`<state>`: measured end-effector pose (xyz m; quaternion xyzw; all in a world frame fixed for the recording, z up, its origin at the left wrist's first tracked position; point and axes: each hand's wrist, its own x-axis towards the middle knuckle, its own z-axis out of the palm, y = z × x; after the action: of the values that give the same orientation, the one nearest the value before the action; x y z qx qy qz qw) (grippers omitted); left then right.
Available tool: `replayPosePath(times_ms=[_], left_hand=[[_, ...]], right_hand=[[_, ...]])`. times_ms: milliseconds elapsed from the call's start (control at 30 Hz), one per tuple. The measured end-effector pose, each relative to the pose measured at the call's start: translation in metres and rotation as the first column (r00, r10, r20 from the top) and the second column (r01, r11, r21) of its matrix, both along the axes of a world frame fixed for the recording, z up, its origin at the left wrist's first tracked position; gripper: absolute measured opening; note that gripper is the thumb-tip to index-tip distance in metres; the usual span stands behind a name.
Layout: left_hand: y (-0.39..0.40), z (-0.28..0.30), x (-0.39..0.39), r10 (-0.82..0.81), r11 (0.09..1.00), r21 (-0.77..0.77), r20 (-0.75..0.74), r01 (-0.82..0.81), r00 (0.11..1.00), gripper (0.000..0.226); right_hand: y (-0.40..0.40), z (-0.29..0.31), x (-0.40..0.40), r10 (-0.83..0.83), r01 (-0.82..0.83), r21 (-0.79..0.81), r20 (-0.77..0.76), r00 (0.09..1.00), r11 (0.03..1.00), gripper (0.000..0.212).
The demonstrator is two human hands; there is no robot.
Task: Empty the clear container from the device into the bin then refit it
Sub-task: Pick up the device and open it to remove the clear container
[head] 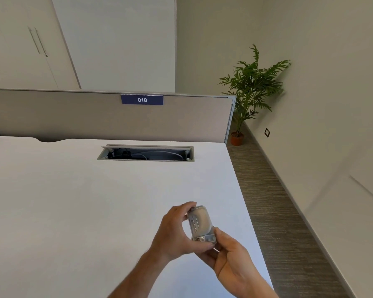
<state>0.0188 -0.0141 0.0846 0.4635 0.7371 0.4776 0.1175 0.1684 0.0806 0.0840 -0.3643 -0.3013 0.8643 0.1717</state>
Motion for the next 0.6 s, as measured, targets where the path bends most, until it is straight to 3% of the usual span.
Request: replayPosePath(times_ms=[433,600], left_hand=[[0.0,0.004,0.0,-0.012,0.999,0.032,0.046,0.01,0.999,0.103],[0.001,0.002,0.001,-0.028,1.0,0.007,-0.025,0.029,0.999,0.103]], right_hand=[[0.0,0.011,0.002,-0.004,0.002,-0.029,-0.051,0.999,1.0,0.037],[0.004,0.015,0.002,-0.001,-0.001,0.144,0.015,1.0,0.99,0.024]])
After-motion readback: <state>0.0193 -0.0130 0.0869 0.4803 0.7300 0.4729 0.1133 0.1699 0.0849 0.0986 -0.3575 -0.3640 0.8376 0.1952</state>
